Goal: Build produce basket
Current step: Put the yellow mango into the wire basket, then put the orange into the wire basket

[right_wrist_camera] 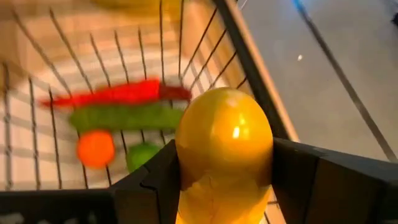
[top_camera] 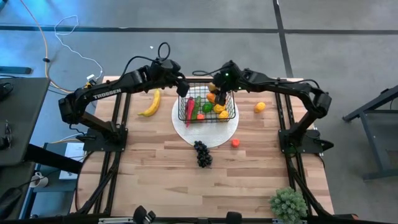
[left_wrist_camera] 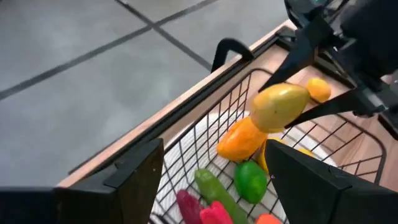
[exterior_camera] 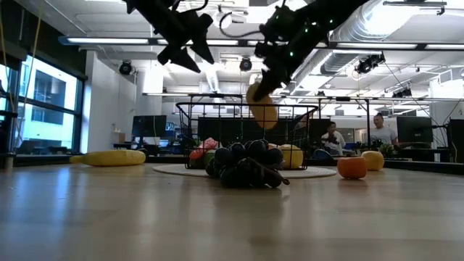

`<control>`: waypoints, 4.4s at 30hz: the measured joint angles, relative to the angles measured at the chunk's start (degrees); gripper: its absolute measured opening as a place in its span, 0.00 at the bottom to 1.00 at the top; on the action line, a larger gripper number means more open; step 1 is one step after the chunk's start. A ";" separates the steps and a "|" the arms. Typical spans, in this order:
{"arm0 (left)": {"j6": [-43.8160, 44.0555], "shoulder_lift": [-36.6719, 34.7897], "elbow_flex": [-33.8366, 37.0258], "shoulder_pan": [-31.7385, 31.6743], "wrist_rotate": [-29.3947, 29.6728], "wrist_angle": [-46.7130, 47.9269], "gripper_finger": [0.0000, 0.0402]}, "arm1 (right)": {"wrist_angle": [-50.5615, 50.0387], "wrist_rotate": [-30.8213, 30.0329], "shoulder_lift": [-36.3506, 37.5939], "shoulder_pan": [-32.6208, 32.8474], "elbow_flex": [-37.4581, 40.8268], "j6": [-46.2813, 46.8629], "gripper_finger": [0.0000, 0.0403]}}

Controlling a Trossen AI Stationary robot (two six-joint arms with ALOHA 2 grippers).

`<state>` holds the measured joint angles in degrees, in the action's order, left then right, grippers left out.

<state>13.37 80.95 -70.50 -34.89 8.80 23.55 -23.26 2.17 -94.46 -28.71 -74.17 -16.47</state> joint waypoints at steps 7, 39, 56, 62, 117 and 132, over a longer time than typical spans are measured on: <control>1.32 0.00 0.00 -0.02 1.41 3.95 0.67 | -1.02 -2.80 -3.98 0.22 0.00 -5.23 0.42; 8.57 0.00 0.00 0.24 1.71 26.94 0.67 | -5.38 -13.37 -6.16 1.11 0.04 -1.42 0.71; 13.70 0.00 0.00 2.66 1.79 40.48 0.67 | -8.45 -15.07 4.55 1.24 0.00 12.46 0.72; 13.18 0.02 0.02 4.64 2.12 41.56 0.67 | -14.43 -14.80 9.69 1.38 -0.02 23.38 0.72; 8.63 -8.59 14.32 23.84 4.75 41.90 0.67 | -40.77 -12.07 3.60 36.36 0.04 100.07 0.72; 11.54 -8.68 14.32 30.92 5.11 42.06 0.67 | -42.46 -10.05 -11.47 37.88 0.04 103.23 0.72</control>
<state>24.91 72.27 -56.18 -3.97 13.91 65.62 -65.73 -7.88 -105.93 9.17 -74.13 86.76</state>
